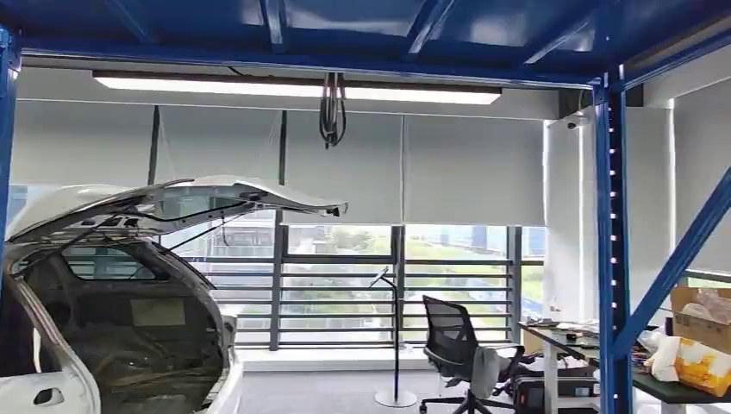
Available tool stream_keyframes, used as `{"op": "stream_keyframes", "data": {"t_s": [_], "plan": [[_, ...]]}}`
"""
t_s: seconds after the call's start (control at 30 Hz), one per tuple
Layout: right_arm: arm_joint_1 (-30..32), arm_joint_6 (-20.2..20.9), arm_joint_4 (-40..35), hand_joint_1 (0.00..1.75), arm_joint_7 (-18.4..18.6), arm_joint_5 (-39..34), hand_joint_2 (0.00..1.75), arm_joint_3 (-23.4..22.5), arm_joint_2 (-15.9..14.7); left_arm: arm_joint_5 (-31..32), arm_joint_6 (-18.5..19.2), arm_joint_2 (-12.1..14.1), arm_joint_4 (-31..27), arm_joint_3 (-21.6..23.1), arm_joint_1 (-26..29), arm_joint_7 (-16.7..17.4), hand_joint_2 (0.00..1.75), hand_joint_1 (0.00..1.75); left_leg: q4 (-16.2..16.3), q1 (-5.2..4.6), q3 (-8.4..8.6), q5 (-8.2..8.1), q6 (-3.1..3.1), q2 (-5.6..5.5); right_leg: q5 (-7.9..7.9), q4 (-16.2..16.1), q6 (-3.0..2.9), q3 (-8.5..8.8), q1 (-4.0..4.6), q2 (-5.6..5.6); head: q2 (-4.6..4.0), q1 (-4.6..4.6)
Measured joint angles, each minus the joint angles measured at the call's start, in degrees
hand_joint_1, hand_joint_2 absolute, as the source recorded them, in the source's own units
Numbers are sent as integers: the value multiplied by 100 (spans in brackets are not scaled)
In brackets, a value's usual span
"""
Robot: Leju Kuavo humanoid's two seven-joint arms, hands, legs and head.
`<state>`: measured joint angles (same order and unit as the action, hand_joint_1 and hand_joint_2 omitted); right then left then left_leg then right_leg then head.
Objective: Take the parts from the cabinet and place them on the table.
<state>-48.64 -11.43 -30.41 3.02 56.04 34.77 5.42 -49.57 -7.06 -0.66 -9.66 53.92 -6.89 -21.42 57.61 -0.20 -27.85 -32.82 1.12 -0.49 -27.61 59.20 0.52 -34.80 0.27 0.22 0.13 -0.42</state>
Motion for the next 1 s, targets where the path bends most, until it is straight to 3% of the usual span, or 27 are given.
{"op": "stream_keyframes", "data": {"t_s": [0.23, 0.4, 0.5, 0.7, 0.87, 1.0], "plan": [[303, -11, -1262, 175, -289, -768, 175, -7, -184, -92, -55, 2, 0, -4, 1, -105, 175, 0, 0, 0, -2, 0, 0, 0, 0, 0, 0, -1, 0, 0, 0, 0], [868, 129, -2641, 175, -1402, -2736, 175, -206, -306, -144, -96, 17, 0, -9, 4, -455, 175, 0, 0, 1, -3, 0, 0, -1, -1, 0, 0, -2, 1, -2, 0, 0], [1333, 988, -3683, 175, -1674, -4434, 175, -326, -371, -315, -118, 20, 0, -59, -1, -775, 175, 0, -1, 1, -5, -2, 1, -1, -2, 0, 0, -3, 1, -3, 0, 0], [1954, 2095, -4944, 175, -2070, -6051, 175, -297, -522, -505, -20, 37, 0, -267, -19, -1264, 175, 0, -1, 0, -6, -2, 1, 0, -1, -2, 0, -2, -1, -2, 0, 0], [2303, 3218, -5554, 175, -2043, -7627, 175, 2, -430, -468, 144, 70, 0, -299, -28, -909, 175, 0, -2, 4, -6, -2, 1, 4, -1, -1, 0, -2, -1, 3, 0, 0], [2418, 3549, -5772, 175, -1910, -8266, 175, 288, -262, -369, 166, 177, 0, -289, 30, -772, 175, 0, 15, -12, -10, -5, 6, 2, 7, -13, 12, -1, -18, -5, 0, 0]]}}
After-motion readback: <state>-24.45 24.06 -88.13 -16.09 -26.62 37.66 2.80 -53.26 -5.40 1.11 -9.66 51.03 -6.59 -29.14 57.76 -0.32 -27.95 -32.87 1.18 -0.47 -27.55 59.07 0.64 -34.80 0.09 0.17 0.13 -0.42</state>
